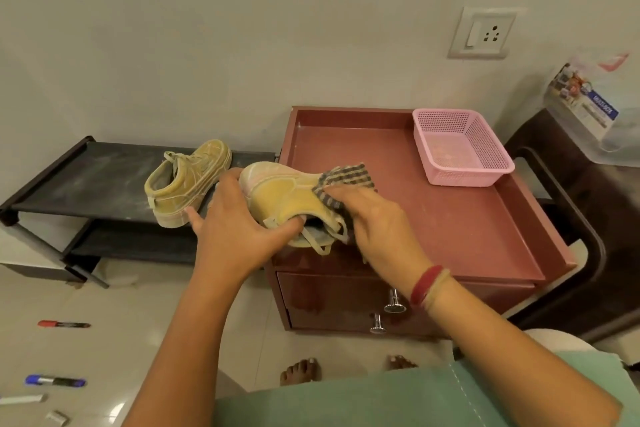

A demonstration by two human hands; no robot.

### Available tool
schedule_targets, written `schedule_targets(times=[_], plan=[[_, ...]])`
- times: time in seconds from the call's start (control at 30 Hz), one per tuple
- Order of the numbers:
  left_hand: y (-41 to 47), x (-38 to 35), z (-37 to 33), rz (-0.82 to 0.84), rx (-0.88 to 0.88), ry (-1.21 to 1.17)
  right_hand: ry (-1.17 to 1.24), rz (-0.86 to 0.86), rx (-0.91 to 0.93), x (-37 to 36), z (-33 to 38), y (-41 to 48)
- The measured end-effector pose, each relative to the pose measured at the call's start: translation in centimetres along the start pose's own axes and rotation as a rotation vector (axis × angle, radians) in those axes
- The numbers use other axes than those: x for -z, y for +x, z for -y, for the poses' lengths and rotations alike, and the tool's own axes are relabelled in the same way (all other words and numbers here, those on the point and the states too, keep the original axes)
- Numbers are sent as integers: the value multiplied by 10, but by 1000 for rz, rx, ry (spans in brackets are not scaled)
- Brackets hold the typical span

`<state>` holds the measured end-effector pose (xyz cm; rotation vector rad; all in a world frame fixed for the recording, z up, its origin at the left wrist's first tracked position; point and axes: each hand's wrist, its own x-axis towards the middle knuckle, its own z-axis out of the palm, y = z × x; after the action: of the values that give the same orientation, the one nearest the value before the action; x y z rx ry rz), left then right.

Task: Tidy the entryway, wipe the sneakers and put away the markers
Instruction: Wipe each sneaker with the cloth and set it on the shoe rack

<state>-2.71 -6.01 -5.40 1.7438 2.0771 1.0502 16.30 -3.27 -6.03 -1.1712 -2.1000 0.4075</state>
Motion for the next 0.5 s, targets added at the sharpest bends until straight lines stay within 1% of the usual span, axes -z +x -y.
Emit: schedule_targets(times=[0.07, 0.13, 0.23, 0.27, 0.37, 0.4, 0.43, 0.5], plan=[[-1, -1, -1, -8, -25, 15, 56, 32, 91, -5, 21, -13], [-2, 0, -1, 4, -36, 51, 0, 60, 125, -8, 15, -17], [-2, -1, 0, 41, -6, 135, -25, 40, -49, -3, -12, -2], [-1, -2, 0, 48, -4, 146, -11, 29, -61, -3, -13, -2], [2, -6, 4, 70, -28, 192, 18, 82, 96, -8, 9, -19], [3, -7, 7, 93, -31, 226, 10, 102, 119, -9, 7, -23], [4, -8, 9, 120, -30, 262, -15, 106, 98, -8, 1, -20], [6, -9, 12, 159, -18, 305, -103, 90, -34, -6, -22, -9]])
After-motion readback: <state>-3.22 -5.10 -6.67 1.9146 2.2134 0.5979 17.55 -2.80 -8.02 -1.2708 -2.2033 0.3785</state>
